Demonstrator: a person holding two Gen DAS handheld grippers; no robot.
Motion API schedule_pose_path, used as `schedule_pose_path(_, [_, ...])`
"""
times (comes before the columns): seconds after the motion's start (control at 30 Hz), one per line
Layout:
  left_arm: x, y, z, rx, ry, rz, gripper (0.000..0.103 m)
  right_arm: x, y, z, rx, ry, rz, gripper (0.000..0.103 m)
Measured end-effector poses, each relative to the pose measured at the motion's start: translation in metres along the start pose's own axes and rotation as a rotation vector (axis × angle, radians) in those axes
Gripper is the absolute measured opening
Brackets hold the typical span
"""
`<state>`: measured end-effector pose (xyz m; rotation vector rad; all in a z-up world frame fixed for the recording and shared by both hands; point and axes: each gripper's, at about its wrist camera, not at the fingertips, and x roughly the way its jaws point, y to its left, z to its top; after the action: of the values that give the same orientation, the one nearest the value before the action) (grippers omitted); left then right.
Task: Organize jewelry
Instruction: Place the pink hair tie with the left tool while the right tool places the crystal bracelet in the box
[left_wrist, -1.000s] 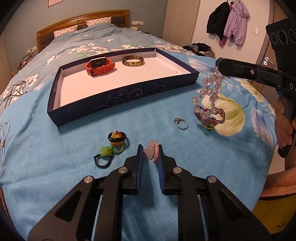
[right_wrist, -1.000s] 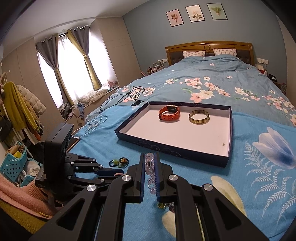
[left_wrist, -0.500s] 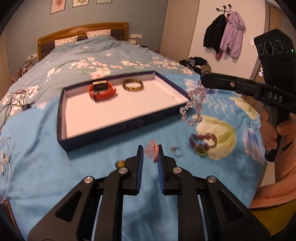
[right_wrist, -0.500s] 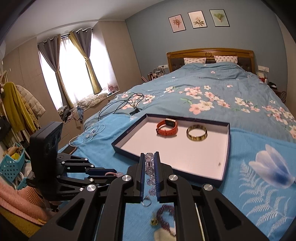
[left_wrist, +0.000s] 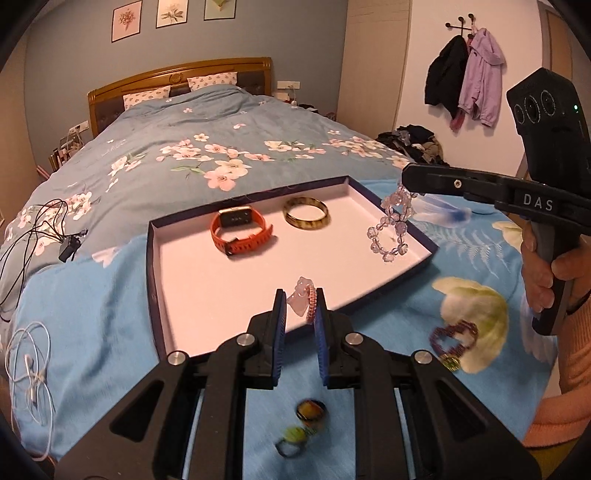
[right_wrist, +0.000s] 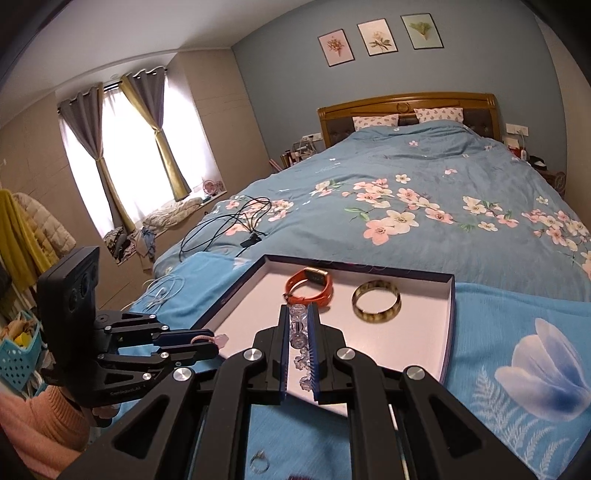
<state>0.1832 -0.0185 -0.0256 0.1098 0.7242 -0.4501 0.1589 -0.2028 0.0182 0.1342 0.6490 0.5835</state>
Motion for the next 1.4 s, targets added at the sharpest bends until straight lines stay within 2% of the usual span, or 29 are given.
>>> schedule_pose_path(0.43, [0.053, 0.031, 0.025, -0.036, 0.061, 0.023, 0.015, 0.063, -0.024, 0.020, 0.088, 0.053, -0.003, 0.008])
schedule_pose_path(0.67, [0.081, 0.038, 0.033, -0.036, 0.104, 0.050, 0.015, 0.086, -0.036, 0.017, 0.117, 0.092, -0.015, 0.008])
schedule_pose_path(0.87, [0.103, 0.043, 0.032, -0.054, 0.155, 0.044, 0.015, 0.088, -0.053, 0.007, 0.135, 0.135, -0.064, 0.008])
schedule_pose_path(1.33, [0.128, 0.048, 0.037, -0.090, 0.188, 0.056, 0.016, 0.091, -0.060, -0.002, 0.099, 0.187, -0.149, 0.008])
schedule_pose_path(1.4, [0.126, 0.048, 0.037, -0.093, 0.182, 0.058, 0.021, 0.092, -0.062, -0.005, 0.103, 0.203, -0.161, 0.011])
